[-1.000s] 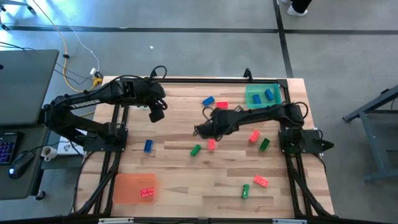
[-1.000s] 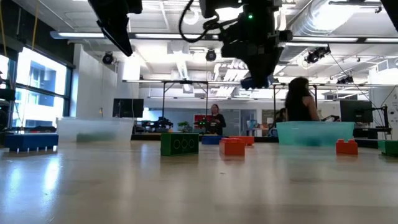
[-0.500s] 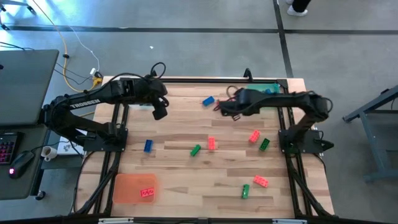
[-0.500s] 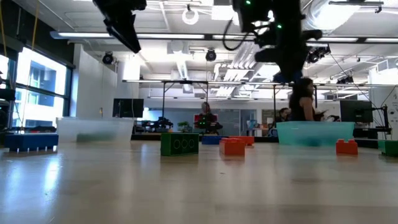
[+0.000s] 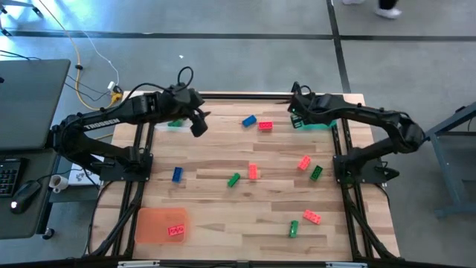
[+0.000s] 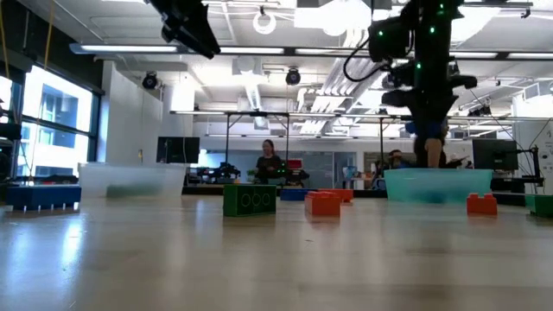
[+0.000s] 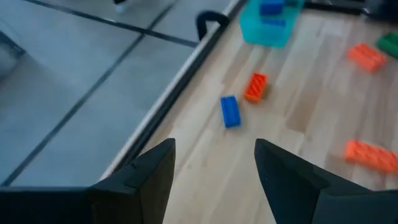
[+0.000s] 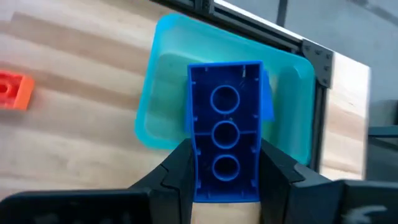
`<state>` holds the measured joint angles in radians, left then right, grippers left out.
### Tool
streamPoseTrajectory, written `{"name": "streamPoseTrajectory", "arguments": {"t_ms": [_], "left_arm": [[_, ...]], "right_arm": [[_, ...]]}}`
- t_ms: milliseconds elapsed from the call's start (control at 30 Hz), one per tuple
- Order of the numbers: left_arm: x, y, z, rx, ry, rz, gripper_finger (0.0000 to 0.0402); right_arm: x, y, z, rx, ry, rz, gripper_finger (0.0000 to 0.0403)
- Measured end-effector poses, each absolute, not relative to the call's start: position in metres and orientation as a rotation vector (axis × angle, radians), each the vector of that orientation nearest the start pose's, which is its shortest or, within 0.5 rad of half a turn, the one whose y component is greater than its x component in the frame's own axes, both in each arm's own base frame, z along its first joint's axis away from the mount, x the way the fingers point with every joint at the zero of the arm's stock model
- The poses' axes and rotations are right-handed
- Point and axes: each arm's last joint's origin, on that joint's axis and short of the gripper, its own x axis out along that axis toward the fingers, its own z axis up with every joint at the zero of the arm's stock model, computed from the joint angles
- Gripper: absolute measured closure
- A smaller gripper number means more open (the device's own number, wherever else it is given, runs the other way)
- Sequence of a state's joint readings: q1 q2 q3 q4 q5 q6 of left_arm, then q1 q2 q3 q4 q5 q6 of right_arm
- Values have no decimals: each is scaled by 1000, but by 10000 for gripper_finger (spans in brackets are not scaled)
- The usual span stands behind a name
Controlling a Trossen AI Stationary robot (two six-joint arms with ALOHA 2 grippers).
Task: Sort & place blocks by color
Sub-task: Put the blue game piece into the blue bin
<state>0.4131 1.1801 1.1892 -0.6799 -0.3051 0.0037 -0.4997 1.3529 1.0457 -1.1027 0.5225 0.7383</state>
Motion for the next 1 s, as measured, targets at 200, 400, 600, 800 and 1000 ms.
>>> {"name": "streamPoseTrajectory", "arguments": {"t_ms": [200,400,600,800,1000], "left_arm": [[216,108,356,2,630,796,193],[215,109,356,26,633,870,193],[215,109,356,26,633,871,193],[215,109,356,26,633,871,193],[214,110,356,25,634,874,193]], "right_arm": [[187,-147,227,580,1009,-1304,300],[170,-158,203,639,1042,-1304,300],[155,-161,188,677,1087,-1344,300],[147,-166,184,688,1077,-1388,300],[146,-169,184,690,1066,-1404,230]]}}
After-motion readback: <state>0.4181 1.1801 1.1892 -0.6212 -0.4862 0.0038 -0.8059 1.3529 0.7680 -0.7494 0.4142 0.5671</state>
